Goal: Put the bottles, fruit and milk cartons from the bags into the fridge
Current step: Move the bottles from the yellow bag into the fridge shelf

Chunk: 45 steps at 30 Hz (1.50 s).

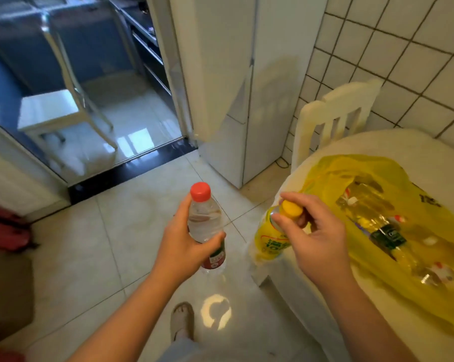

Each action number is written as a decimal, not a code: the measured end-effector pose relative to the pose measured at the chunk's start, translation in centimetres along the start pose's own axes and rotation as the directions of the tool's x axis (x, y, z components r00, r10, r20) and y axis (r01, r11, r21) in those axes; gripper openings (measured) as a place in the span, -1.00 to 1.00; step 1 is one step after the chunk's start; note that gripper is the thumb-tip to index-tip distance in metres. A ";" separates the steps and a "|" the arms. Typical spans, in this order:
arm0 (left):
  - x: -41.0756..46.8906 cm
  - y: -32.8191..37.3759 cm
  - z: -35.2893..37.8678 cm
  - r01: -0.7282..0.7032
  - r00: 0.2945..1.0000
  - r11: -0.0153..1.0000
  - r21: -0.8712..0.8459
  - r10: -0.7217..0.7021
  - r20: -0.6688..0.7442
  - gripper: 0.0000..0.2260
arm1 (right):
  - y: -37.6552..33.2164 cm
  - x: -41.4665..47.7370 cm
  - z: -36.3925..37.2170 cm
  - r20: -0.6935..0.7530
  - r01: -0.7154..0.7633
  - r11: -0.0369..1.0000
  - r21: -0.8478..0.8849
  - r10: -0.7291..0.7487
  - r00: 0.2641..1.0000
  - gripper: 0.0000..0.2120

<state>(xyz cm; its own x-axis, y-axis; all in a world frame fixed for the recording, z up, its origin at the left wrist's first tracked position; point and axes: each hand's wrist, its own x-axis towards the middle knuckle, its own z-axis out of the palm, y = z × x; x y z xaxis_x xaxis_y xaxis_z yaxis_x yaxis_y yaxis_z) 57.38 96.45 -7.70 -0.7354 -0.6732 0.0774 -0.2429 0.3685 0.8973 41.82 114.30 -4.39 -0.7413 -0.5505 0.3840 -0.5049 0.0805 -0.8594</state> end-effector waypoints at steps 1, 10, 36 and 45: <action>0.6 -1.1 -1.7 0.009 1.000 1.000 -0.002 -0.009 -0.019 -0.34 | -0.4 0.5 2.0 0.021 0.009 1.000 0.005 -0.010 1.000 -0.65; 8.8 -11.6 -19.8 0.028 0.994 0.999 -0.036 -0.031 -0.103 -0.35 | -5.6 7.2 23.6 0.080 0.090 0.996 0.030 -0.092 0.993 -0.69; 41.5 -25.1 -44.2 0.044 0.980 0.992 0.119 -0.020 -0.198 -0.22 | -6.7 37.4 58.6 0.170 0.016 0.998 0.054 -0.025 0.985 -0.73; 59.5 -23.5 -42.3 -0.011 0.986 0.996 0.090 0.026 -0.163 -0.22 | -3.0 53.9 60.7 0.119 0.013 0.998 0.062 -0.020 0.993 -0.72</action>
<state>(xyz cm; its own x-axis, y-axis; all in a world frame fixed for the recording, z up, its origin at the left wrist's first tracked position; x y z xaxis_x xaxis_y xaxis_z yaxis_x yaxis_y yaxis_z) 46.05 20.64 -5.82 -0.6289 -0.7587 0.1701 -0.2909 0.4325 0.8534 30.23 34.01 -1.65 -0.6733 -0.6466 0.3585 -0.4859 0.0216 -0.8737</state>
